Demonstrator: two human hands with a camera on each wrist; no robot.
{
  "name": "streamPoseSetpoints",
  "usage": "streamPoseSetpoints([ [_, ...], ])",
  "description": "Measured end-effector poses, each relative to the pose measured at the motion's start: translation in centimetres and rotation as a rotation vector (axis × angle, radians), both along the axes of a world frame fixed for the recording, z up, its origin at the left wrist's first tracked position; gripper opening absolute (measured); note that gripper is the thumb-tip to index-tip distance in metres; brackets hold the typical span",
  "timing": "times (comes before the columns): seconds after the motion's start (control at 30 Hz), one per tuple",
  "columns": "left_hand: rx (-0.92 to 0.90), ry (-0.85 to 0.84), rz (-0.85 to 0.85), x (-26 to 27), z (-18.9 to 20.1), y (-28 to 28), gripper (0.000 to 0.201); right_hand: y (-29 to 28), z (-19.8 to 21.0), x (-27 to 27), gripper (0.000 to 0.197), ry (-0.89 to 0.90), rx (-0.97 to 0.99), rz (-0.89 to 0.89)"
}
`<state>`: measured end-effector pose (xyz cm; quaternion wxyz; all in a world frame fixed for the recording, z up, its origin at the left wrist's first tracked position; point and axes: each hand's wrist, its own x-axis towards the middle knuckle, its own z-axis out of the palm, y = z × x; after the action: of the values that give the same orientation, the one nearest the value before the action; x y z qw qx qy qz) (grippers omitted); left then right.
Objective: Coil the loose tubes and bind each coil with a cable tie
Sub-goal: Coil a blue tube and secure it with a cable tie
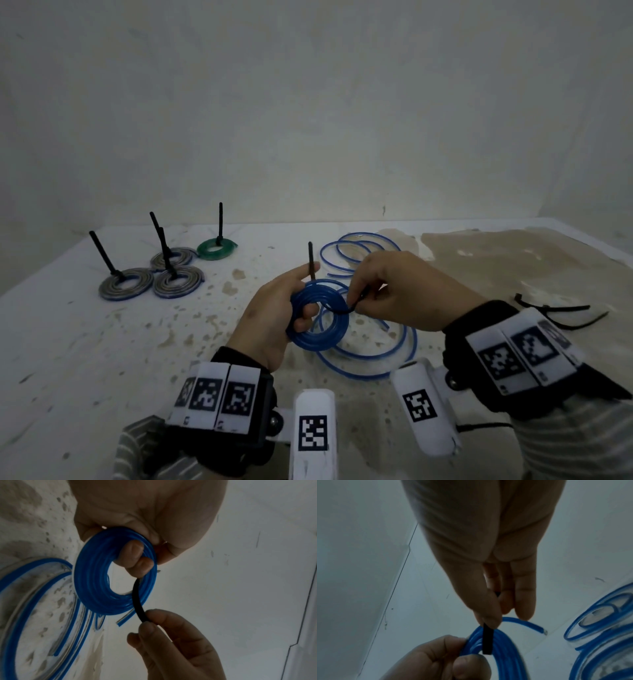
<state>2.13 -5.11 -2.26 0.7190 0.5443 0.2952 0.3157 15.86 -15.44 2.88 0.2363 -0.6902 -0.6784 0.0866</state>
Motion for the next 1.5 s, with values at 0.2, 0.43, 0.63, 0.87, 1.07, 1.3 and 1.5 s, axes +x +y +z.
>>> streamPoseSetpoints([
  [0.2,0.055,-0.023,0.002,-0.2,0.4,-0.2,0.037,0.6,-0.5,-0.2,0.023,0.255,0.113,-0.02],
  [0.43,0.084,-0.06,0.108,-0.2,0.2,0.2,0.027,1.6,-1.1,-1.5,0.031,0.668,0.294,-0.11],
  [0.63,0.139,-0.038,0.151,-0.2,0.2,0.2,0.022,1.9,-0.9,-2.2,0.021,0.674,0.378,-0.153],
  [0.87,0.213,-0.034,0.206,-0.1,0.3,0.1,0.019,2.0,-1.4,-2.1,0.026,0.608,0.372,-0.114],
  [1.07,0.228,-0.023,0.229,-0.1,0.3,0.0,0.018,2.1,-1.5,-2.1,0.023,0.62,0.36,-0.102],
  [1.3,0.36,0.027,0.229,-0.2,-0.1,0.2,0.017,2.2,-1.8,-2.2,0.017,0.623,0.292,-0.081],
  [1.5,0.252,0.01,0.158,-0.6,0.7,0.1,0.025,2.7,-1.8,-2.0,0.015,0.649,0.302,-0.059],
])
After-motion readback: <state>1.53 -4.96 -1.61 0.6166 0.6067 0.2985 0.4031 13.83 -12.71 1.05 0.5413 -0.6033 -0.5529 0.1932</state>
